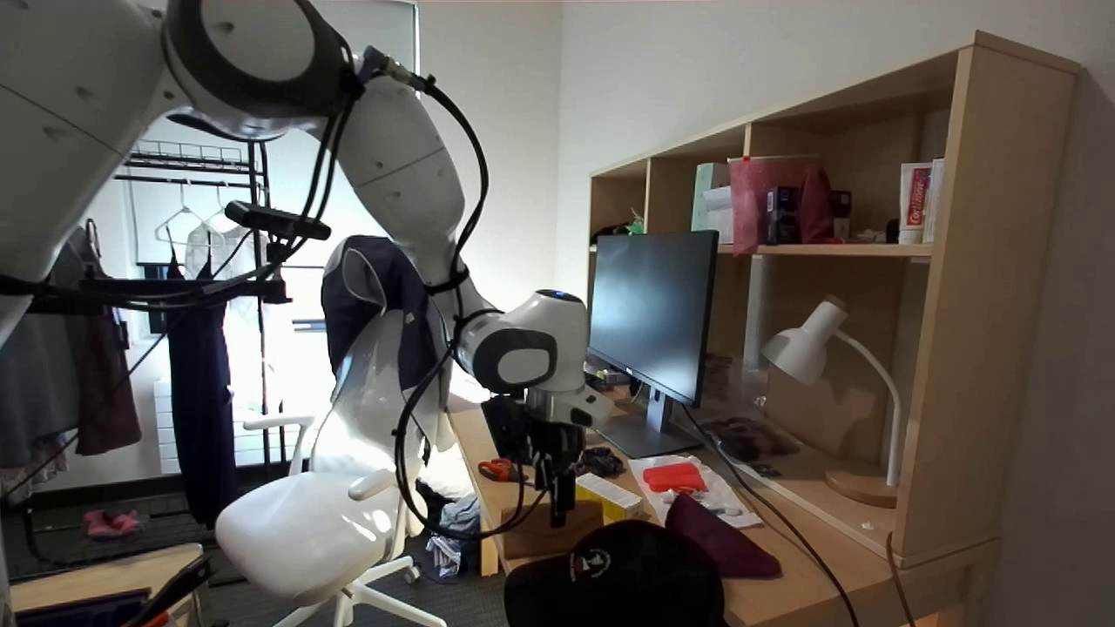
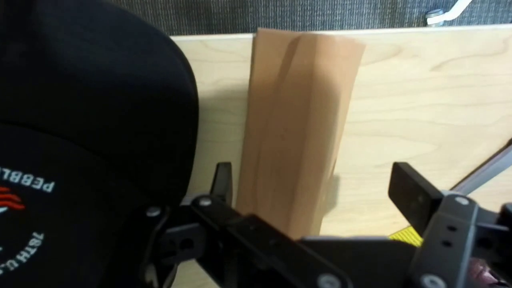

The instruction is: Move the brown case backward

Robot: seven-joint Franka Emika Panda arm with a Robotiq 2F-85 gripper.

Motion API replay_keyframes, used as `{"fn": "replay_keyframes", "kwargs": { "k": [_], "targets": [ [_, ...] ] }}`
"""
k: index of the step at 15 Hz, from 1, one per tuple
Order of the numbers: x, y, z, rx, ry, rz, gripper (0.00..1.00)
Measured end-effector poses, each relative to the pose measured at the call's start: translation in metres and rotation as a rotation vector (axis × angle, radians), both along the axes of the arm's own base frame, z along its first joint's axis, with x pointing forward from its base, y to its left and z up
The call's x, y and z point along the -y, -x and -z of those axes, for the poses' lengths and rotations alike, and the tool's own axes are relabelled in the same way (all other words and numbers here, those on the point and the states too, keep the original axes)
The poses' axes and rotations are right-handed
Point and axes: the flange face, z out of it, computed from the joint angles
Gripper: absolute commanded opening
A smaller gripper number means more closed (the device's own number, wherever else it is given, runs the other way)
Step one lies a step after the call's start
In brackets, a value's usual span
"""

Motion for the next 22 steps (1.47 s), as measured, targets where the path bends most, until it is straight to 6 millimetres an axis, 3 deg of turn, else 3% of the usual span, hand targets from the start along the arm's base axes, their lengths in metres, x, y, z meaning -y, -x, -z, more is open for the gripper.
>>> {"fn": "replay_keyframes", "kwargs": {
  "k": [2,4,7,11,17,22],
  "targets": [
    [-0.003,-0.004,0.017,-0.022,-0.001,0.014,1.00],
    [-0.004,-0.008,0.030,-0.038,-0.002,0.026,0.74],
    [-0.005,-0.014,0.042,-0.047,-0.003,0.035,0.53],
    [-0.004,-0.020,0.042,-0.049,-0.005,0.041,0.30],
    [-0.005,-0.025,0.035,-0.030,-0.007,0.041,0.25],
    [0.000,-0.038,-0.012,0.054,-0.006,0.046,0.24]
  ]
}}
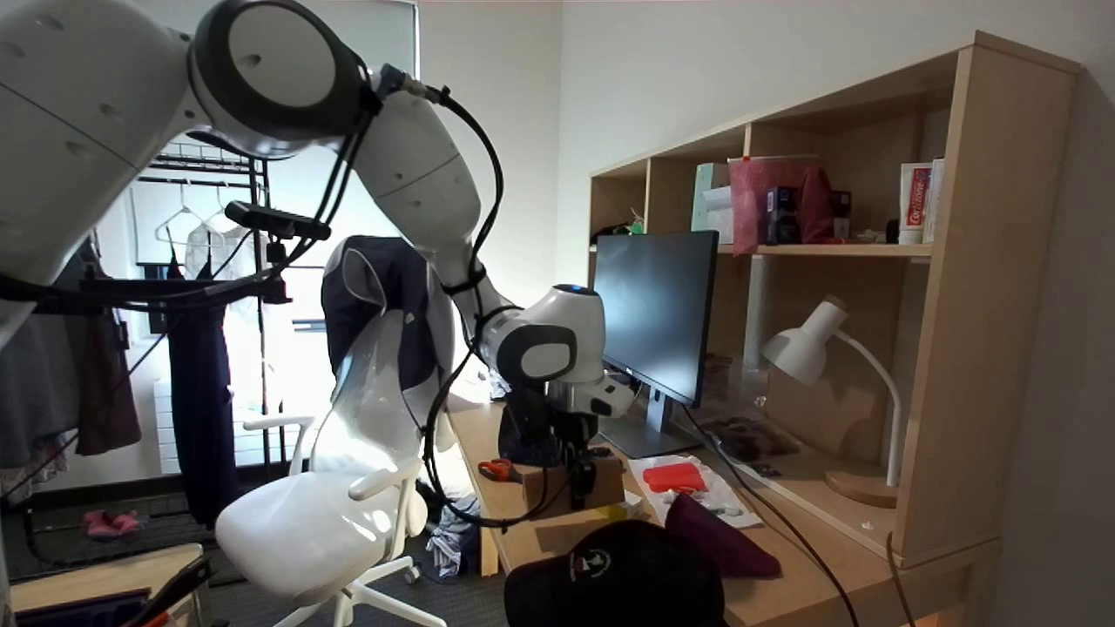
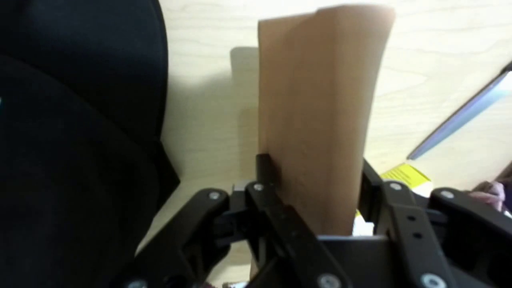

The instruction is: Move the brown case backward

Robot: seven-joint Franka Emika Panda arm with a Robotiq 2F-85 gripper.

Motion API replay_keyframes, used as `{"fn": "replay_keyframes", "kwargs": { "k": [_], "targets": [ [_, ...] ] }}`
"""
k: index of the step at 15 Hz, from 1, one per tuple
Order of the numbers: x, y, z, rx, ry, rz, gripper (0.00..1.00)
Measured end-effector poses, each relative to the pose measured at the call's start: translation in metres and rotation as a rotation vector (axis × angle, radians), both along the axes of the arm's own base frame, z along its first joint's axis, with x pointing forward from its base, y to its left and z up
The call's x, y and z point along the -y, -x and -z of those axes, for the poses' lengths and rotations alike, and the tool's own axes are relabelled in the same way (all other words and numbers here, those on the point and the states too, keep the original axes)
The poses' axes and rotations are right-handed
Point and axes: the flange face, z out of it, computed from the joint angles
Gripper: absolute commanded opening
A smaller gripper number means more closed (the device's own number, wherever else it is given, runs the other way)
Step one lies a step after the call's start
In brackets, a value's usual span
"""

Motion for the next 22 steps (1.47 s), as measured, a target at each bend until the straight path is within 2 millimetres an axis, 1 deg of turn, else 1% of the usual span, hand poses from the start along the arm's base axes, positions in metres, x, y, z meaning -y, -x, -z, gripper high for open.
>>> {"fn": "replay_keyframes", "kwargs": {
  "k": [1,2,4,5,6,7,11,13,15,18,19,21,22],
  "targets": [
    [0.001,-0.002,-0.012,0.019,0.001,0.000,0.24],
    [0.002,-0.004,-0.025,0.039,0.001,-0.001,0.49],
    [0.003,-0.008,-0.051,0.078,0.002,-0.018,0.49],
    [0.003,-0.009,-0.058,0.087,0.002,-0.022,0.49],
    [0.003,-0.008,-0.061,0.091,0.002,-0.024,0.49],
    [0.003,-0.008,-0.061,0.090,0.002,-0.025,0.24],
    [0.004,-0.007,-0.058,0.087,0.003,-0.017,0.24],
    [0.010,-0.012,-0.065,0.102,0.001,-0.002,0.24],
    [0.023,-0.025,-0.081,0.129,-0.003,0.035,0.24],
    [0.053,-0.049,-0.116,0.133,-0.014,0.087,0.24],
    [0.065,-0.056,-0.128,0.124,-0.017,0.100,0.49],
    [0.084,-0.068,-0.145,0.105,-0.023,0.119,0.49],
    [0.088,-0.071,-0.148,0.104,-0.024,0.123,0.49]
  ]
}}
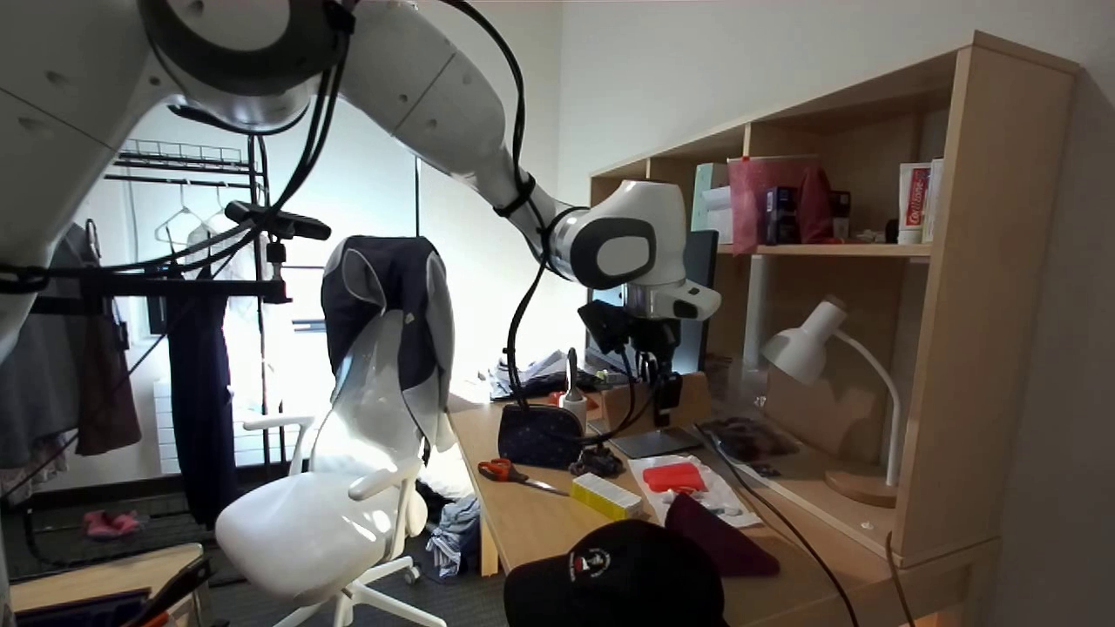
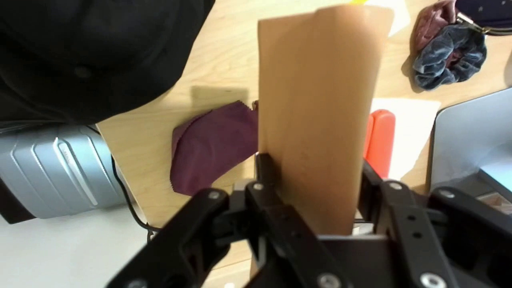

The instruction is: Move the brown case backward

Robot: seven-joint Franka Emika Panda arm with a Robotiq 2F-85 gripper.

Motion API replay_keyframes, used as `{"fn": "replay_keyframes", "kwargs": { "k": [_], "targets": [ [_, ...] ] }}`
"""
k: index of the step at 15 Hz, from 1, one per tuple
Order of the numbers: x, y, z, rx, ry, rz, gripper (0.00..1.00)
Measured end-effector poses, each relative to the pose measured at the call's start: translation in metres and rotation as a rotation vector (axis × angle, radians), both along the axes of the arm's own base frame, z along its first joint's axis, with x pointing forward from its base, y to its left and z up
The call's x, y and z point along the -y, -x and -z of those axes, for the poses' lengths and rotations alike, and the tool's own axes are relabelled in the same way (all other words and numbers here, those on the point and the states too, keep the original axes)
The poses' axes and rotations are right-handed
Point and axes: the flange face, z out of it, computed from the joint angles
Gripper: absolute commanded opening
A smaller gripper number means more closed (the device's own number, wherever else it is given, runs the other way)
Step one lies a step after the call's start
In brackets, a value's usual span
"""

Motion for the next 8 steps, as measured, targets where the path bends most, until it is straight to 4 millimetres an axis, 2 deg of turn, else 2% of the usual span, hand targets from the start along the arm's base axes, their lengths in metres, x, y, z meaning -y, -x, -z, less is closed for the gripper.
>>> {"fn": "replay_keyframes", "kwargs": {
  "k": [5,6,8],
  "targets": [
    [-0.0034,-0.0026,0.0084,-0.009,-0.001,-0.005,0.49],
    [-0.0035,-0.0027,0.0083,-0.009,-0.001,-0.005,0.24],
    [-0.0030,-0.0027,0.0081,-0.009,0.001,-0.006,0.24]
  ]
}}
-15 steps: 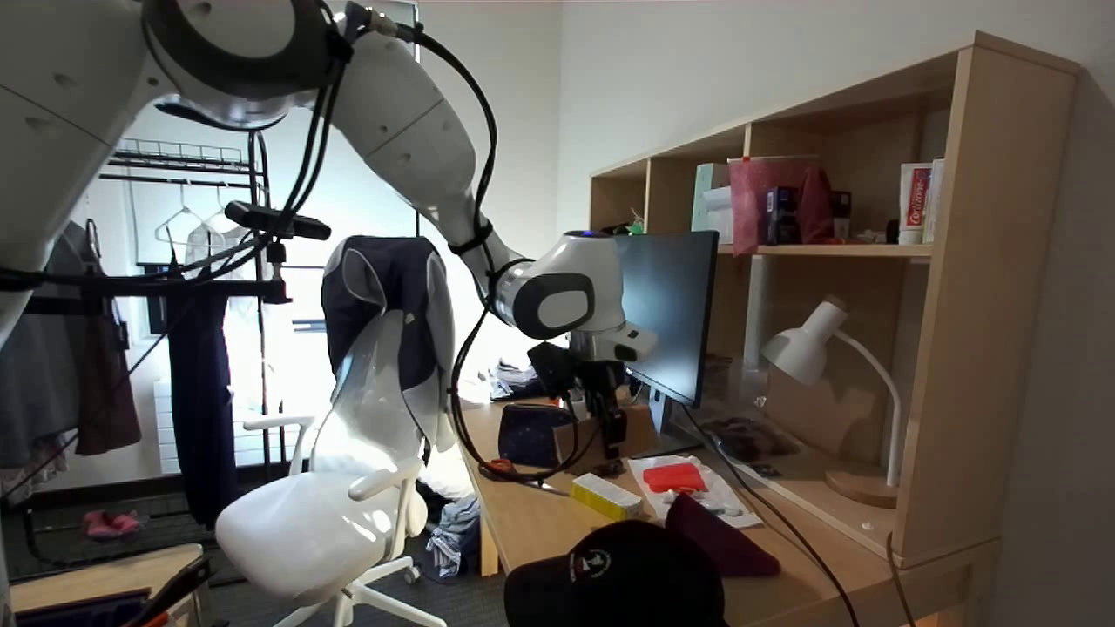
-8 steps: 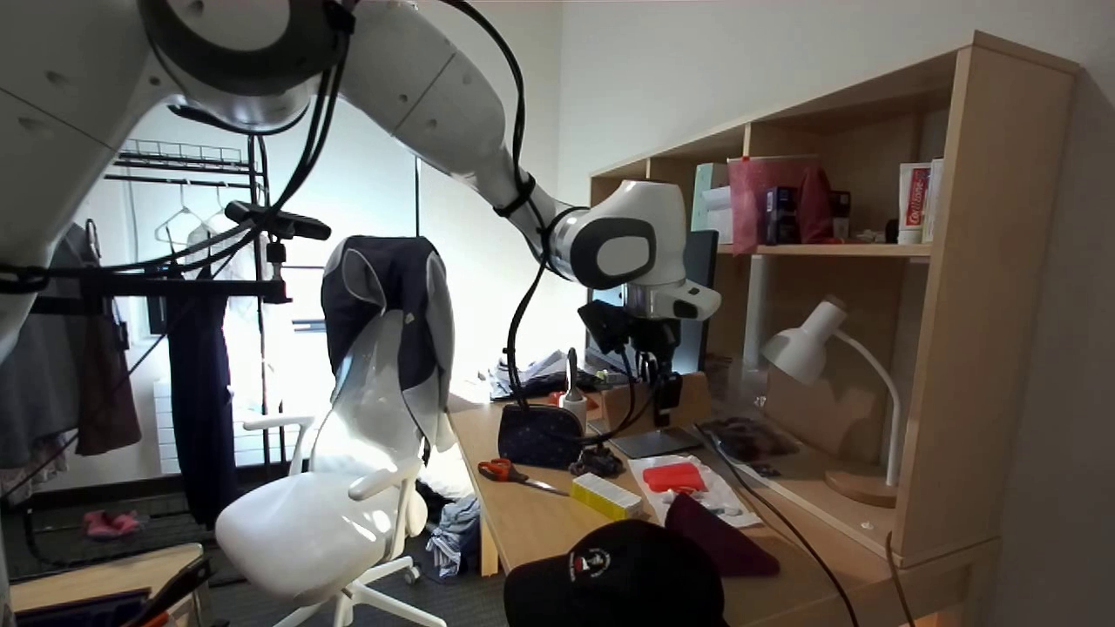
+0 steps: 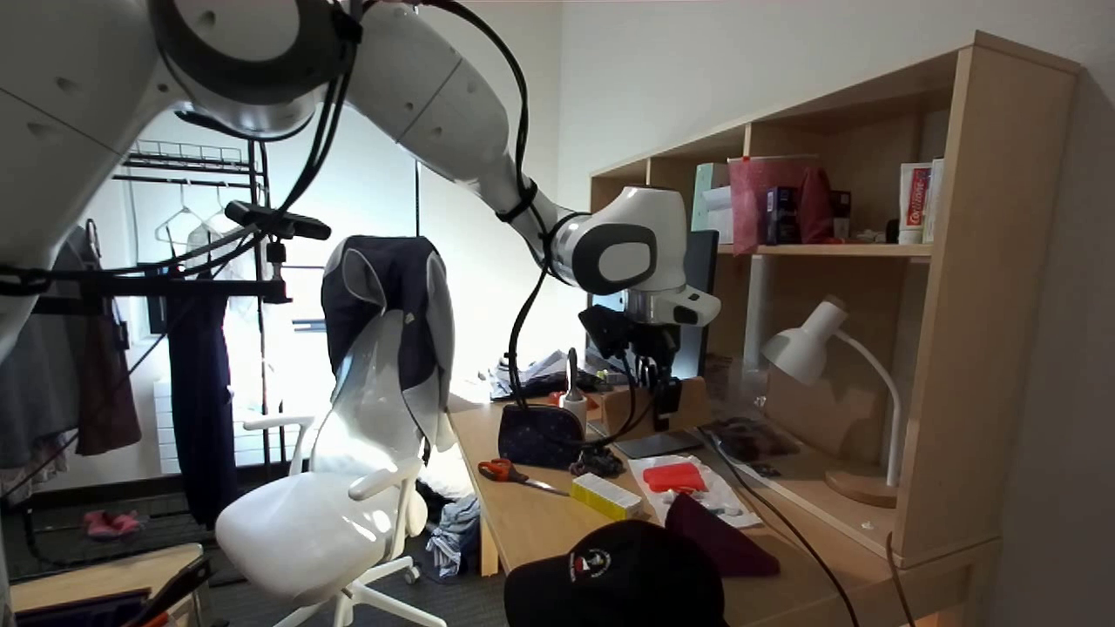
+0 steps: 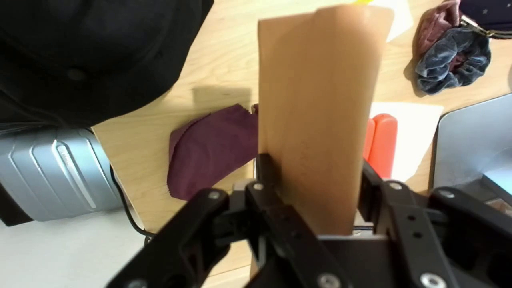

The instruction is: Move the brown case backward

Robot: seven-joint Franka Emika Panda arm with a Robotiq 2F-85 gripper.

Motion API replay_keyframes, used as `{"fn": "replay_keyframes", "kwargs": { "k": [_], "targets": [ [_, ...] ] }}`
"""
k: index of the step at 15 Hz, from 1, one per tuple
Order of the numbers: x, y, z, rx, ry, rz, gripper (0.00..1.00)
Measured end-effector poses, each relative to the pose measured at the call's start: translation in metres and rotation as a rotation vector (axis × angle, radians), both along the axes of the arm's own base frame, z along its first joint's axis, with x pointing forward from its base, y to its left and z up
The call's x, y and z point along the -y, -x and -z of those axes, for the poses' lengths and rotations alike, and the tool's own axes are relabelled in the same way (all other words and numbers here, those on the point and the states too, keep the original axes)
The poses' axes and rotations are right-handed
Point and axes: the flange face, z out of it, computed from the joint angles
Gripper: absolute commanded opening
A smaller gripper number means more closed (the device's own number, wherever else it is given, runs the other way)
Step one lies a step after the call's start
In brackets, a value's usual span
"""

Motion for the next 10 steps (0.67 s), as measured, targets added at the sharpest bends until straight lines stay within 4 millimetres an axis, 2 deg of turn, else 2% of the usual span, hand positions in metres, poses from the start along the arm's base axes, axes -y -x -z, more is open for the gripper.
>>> {"fn": "replay_keyframes", "kwargs": {
  "k": [3,8,10],
  "targets": [
    [0.007,-0.006,-0.008,0.017,0.020,0.001,0.24],
    [0.028,-0.037,-0.039,-0.029,0.069,-0.016,0.24],
    [0.034,-0.048,-0.044,-0.065,0.099,-0.019,0.24]
  ]
}}
